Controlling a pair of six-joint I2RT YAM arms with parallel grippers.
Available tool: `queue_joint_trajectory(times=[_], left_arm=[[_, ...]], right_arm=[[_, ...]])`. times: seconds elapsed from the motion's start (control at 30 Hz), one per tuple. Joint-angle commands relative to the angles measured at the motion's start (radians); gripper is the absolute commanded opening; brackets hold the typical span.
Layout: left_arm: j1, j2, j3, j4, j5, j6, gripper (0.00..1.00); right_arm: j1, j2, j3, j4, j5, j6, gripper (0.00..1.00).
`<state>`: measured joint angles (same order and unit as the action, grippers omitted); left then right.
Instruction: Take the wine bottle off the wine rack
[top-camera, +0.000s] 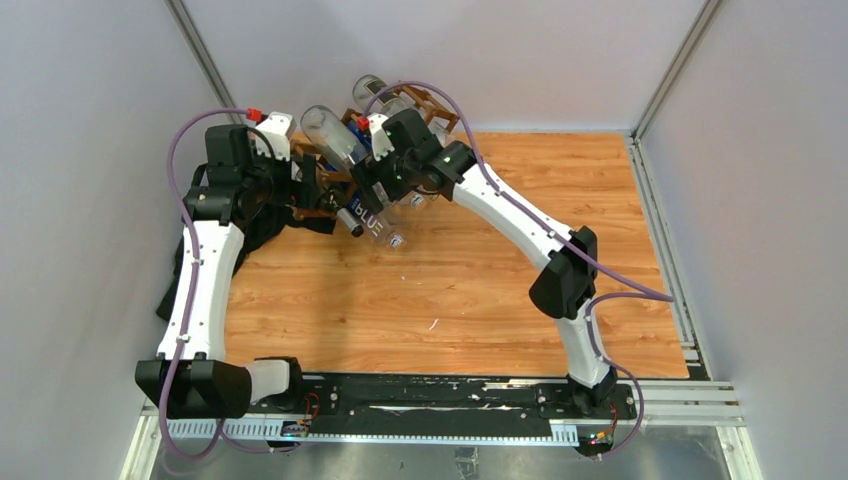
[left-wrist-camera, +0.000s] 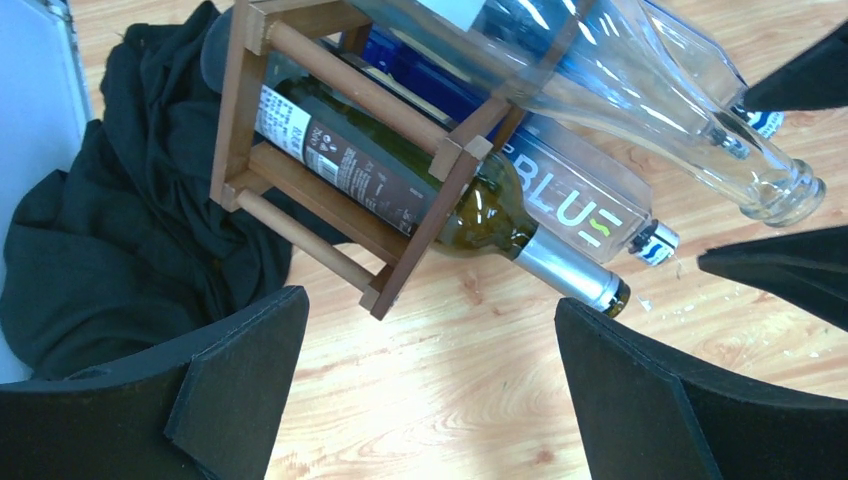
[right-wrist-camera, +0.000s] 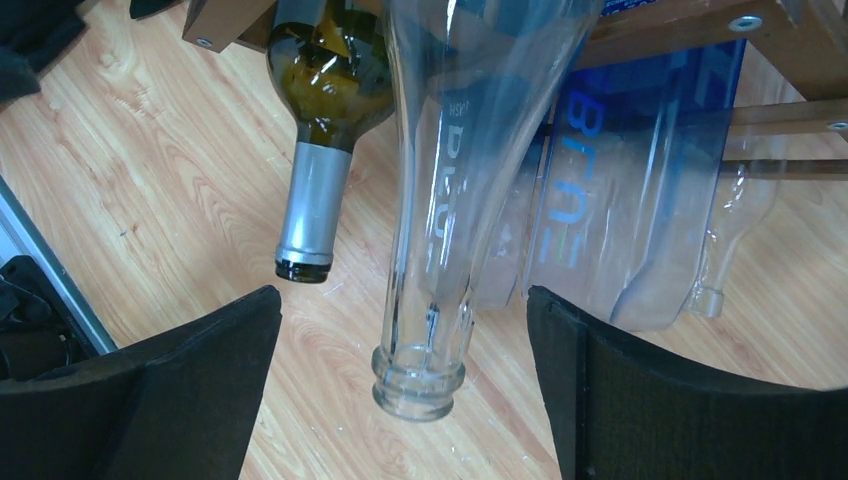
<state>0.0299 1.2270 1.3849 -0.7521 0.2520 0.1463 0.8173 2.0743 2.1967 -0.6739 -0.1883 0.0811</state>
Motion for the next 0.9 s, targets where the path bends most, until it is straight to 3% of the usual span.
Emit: queue_joint_trajectory(times=[0.0, 0.17, 0.6, 0.87], left_arm=[[0.011, 0.005, 0.021, -0.035, 0.068, 0.030, 0.99], [0.013, -0.005, 0.008, -0.039, 0.128, 0.047, 0.99], [0.013, -0.017, -0.009, -0.039, 0.184, 0.091, 0.98], [0.013, -0.041, -0.029, -0.039, 0.190, 0.132, 0.98]], right_arm=[[0.006, 0.047, 0.082, -0.038, -0.036, -0.024, 0.96], [0.005, 0.110, 0.115, -0.041, -0.047, -0.032, 0.90], [-0.006, 0.187, 0.187, -0.016, -0.078, -0.013, 0.62], [-0.017, 0.169, 0.181, 0.003, -0.137, 0.027, 0.20]])
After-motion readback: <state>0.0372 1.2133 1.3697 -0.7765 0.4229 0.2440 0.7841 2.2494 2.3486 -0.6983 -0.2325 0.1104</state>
